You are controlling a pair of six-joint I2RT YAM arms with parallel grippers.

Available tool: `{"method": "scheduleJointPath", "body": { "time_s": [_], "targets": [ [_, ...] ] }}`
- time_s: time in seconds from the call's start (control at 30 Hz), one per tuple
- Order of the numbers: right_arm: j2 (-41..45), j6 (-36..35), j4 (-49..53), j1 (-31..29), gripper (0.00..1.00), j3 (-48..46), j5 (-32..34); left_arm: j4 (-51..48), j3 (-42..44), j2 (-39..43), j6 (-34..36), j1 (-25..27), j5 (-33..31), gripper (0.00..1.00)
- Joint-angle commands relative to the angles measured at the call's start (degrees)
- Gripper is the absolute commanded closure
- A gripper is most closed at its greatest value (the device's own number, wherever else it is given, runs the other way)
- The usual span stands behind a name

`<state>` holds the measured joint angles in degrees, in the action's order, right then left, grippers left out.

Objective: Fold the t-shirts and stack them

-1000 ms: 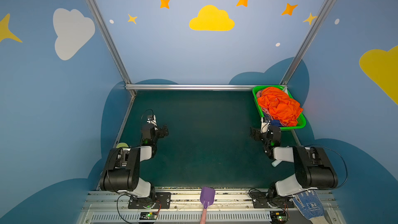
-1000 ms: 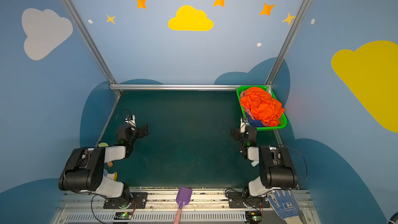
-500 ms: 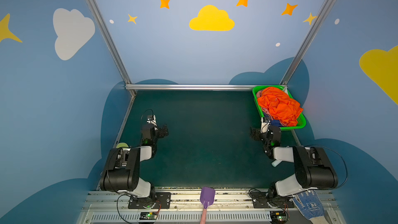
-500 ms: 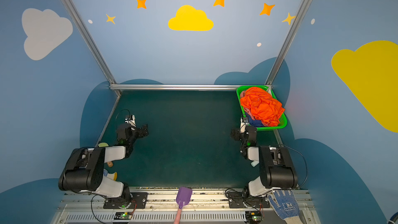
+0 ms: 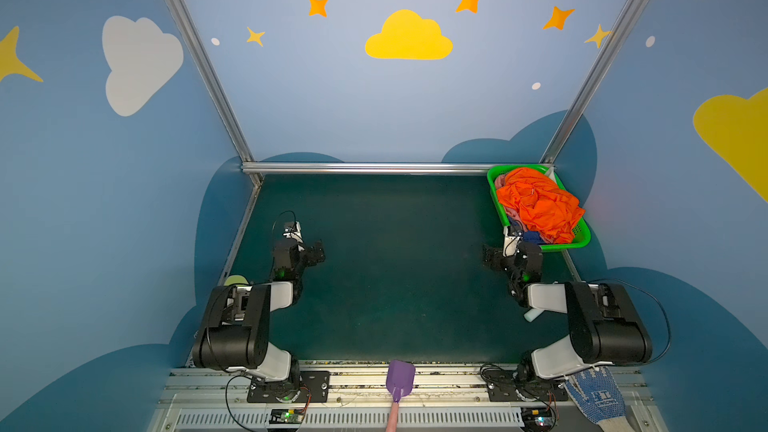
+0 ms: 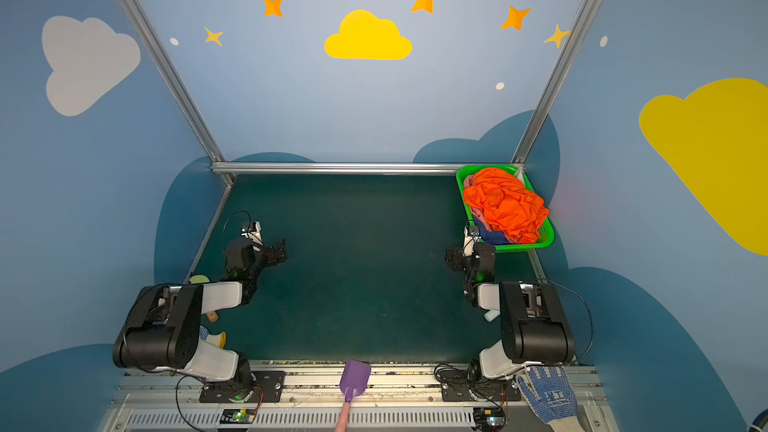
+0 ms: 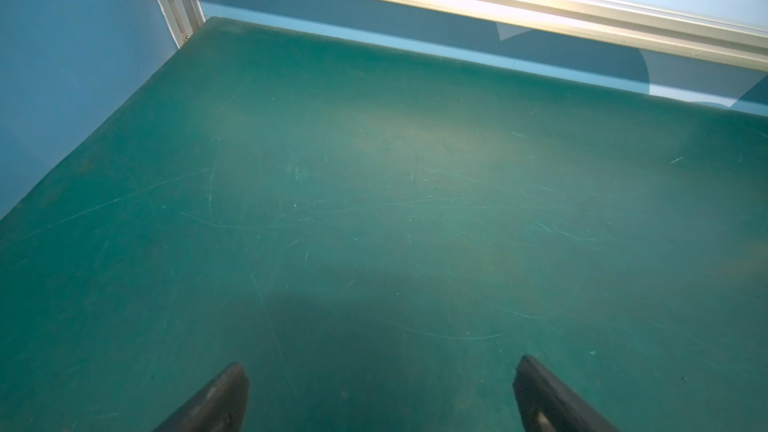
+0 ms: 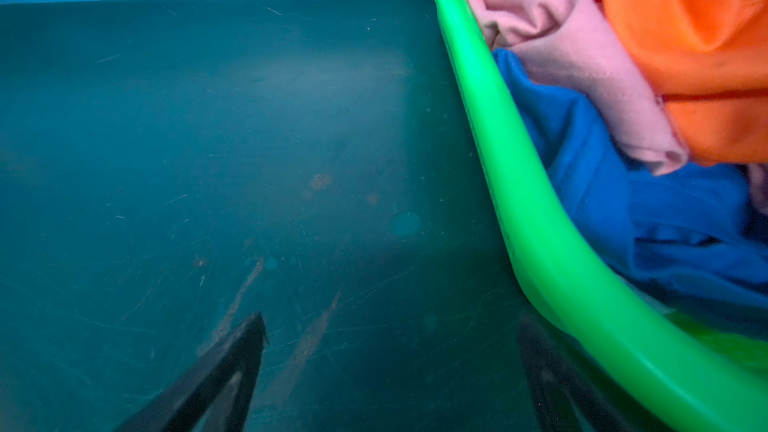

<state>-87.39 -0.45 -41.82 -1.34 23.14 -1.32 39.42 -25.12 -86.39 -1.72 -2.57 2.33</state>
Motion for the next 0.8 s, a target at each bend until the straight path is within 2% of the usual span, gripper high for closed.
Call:
{"method": "scheduleJointPath", "body": {
  "time_s": [0.0, 0.23, 0.33, 0.4, 0.43, 0.47, 0.53, 0.6, 0.77],
  "targets": [
    [1.09, -0.09, -1.62, -0.24, 0.04, 1.07, -0.09, -0.92, -0.59, -0.18, 0.49, -0.28, 0.31, 0.00],
    [1.09, -0.13, -1.58, -0.39, 0.04, 1.00, -0.09, -0.70, -0.42, -0.05, 0.40, -0.27, 0.02, 0.00],
    [1.17, -0.25, -1.84, -0.43, 0.04, 0.88, 0.00, -0.90, -0.66, 0.30, -1.40, -0.13, -2.82, 0.00],
    [1.26, -0.34, -1.86, -0.48, 0.04, 0.86, 0.05, -5.08, -2.34, 1.94, -2.74, -0.14, -4.95, 0.00],
    [1.35, -0.45, -1.70, -0.50, 0.04, 0.98, -0.56, -10.66, -4.73, 3.46, -2.73, -0.10, -5.67, 0.00],
    [1.92, -1.59, 0.02, -0.53, 0.05, 1.79, -2.36, -16.79, -7.49, 4.99, -2.39, -0.07, -6.15, 0.00],
    [2.76, -1.99, 1.86, -0.79, 0.05, 2.54, -3.04, -21.19, -9.66, 7.20, -2.46, 0.02, -6.33, 0.00],
    [4.06, -2.17, 5.83, -0.93, 0.05, 3.58, -2.98, -22.02, -9.79, 9.62, -3.61, 0.57, -7.06, 0.00],
    [8.75, -2.27, 17.83, -1.37, 0.06, 7.25, -4.04, -24.07, -10.30, 15.81, -6.83, 1.41, -3.26, 0.01]
  ]
}}
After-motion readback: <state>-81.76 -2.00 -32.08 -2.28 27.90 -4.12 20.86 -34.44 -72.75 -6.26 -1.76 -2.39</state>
